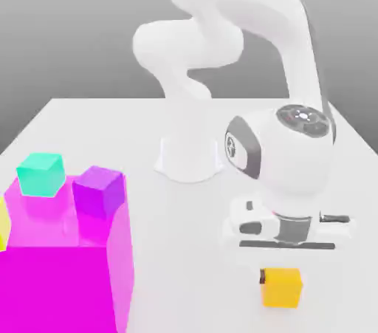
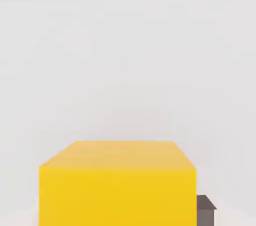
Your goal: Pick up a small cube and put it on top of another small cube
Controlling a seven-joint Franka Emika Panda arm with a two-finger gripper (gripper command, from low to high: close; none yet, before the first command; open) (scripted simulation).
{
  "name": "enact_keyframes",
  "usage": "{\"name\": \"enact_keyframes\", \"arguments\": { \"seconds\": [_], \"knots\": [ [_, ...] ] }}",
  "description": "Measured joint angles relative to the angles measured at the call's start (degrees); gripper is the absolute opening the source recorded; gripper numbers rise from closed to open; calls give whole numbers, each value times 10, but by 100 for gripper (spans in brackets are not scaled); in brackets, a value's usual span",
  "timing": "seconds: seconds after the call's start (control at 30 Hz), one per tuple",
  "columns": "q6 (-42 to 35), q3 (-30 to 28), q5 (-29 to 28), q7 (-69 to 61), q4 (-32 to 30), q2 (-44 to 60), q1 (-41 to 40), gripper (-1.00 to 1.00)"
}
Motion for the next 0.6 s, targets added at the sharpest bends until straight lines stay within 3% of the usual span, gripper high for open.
{"name": "enact_keyframes", "arguments": {
  "seconds": [0.17, 0.47, 0.6],
  "knots": [
    [-58, -32, 11, 21, 55, -11, -26, -100],
    [-252, -124, -3, 17, 232, -47, -114, -100],
    [-351, -164, 25, -1, 307, -59, -177, -100]
  ]
}}
